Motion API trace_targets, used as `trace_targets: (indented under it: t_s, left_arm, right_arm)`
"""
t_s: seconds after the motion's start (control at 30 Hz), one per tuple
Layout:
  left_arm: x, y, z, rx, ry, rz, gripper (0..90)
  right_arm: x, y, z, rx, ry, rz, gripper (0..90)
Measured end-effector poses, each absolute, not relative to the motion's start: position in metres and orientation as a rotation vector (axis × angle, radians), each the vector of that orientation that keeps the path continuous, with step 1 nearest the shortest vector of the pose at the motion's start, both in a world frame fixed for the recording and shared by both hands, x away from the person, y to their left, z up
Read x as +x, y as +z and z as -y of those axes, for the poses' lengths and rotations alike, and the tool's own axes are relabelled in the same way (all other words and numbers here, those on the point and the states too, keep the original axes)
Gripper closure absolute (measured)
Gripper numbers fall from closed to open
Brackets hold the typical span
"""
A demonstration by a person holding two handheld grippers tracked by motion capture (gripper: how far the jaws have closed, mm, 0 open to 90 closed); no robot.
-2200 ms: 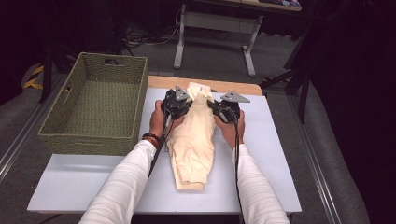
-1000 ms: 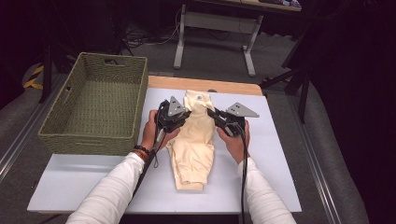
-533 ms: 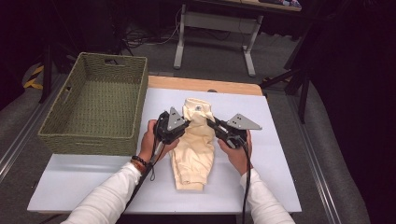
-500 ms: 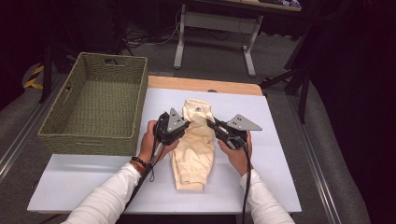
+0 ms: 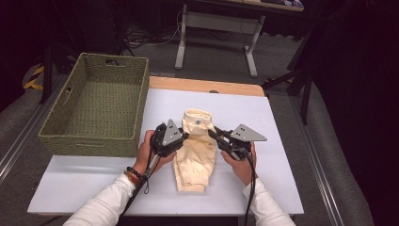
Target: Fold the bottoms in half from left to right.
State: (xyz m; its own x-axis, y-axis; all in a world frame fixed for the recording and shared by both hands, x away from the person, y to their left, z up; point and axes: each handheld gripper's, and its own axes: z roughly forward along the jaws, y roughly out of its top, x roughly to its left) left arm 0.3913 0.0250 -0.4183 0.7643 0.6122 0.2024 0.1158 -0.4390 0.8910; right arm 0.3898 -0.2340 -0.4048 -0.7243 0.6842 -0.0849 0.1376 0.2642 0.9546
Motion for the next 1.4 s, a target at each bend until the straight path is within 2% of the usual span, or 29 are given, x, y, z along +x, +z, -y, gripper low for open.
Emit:
trace_targets:
  t_s: [0.37,0.63,1.4]
  left_arm:
    - [0.372,-0.423,-0.029,2.022,0.636,-0.459,73.7]
    - [0.366,-0.429,-0.036,2.057,0.592,-0.403,71.3]
    - [0.329,-0.433,-0.068,2.069,0.522,-0.394,69.4]
  right_arm:
    - [0.372,-0.411,0.242,0.711,1.463,-2.097,77.8]
    - [0.361,-0.418,0.244,0.696,1.439,-2.138,77.5]
    - [0.331,-0.435,0.255,0.65,1.325,-2.282,71.6]
